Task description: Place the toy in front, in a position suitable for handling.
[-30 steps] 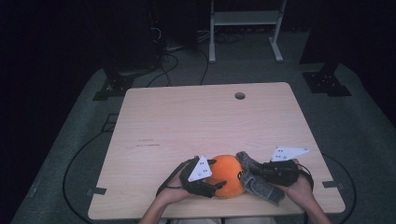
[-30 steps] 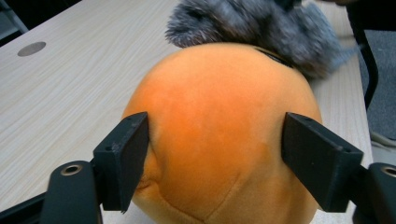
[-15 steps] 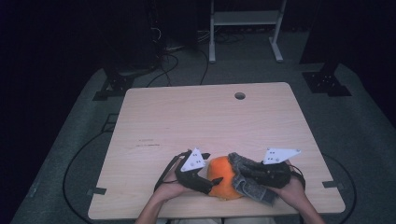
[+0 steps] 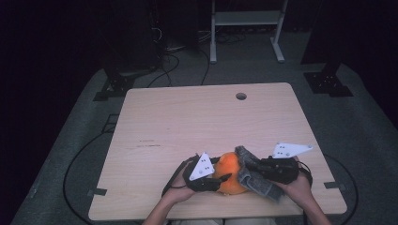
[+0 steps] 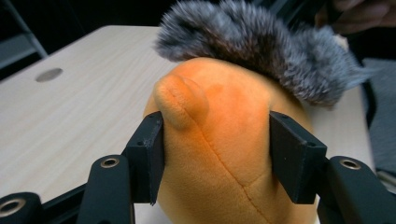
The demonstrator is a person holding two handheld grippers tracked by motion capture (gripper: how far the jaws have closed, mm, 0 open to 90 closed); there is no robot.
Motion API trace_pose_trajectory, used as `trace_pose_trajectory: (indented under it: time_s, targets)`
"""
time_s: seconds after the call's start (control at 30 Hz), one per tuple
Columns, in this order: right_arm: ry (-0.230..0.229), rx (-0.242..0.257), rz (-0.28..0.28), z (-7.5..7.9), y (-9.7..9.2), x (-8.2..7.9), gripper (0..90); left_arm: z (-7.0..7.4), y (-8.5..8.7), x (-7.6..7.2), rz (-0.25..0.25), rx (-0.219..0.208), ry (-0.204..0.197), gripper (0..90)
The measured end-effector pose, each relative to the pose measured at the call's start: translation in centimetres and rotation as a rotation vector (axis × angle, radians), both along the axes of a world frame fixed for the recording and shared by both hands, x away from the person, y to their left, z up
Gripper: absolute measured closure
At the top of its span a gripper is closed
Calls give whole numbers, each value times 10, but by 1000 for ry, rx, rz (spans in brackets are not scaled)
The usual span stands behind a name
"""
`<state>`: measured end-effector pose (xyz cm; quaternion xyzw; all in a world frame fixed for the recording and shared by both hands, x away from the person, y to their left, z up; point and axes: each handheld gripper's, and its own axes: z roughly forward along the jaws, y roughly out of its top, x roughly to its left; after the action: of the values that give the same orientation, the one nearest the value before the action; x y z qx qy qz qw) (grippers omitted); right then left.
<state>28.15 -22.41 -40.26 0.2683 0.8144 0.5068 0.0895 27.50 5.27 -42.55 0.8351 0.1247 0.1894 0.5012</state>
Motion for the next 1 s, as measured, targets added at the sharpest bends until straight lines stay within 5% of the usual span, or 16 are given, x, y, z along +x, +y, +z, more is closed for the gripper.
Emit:
trace_pose_trajectory:
  time_s: [0.07, 0.2, 0.4, 0.53, 0.63, 0.7, 1.0]
  targets:
    - [-21, -32, 6, 1, 9, 0, 779, -1, 1, -2, -2, 30, -22, 410]
    - [3, -23, 0, -5, 4, 3, 779, -4, 4, -4, -21, 23, -8, 409]
    - [46, -50, -96, -17, -20, 9, 783, -4, 2, -5, -44, 17, 5, 404]
    - [6, 42, -1, 2, -6, -1, 781, -4, -4, -10, -79, 25, -24, 400]
    - [-49, -22, 51, 11, 19, -8, 779, -3, -7, -13, -82, 69, -58, 385]
    - [-57, -47, 46, 10, 25, -8, 780, -5, -3, -12, -83, 58, -45, 386]
    - [26, -44, -87, -11, -10, 5, 782, -7, -1, -3, -66, 26, 18, 383]
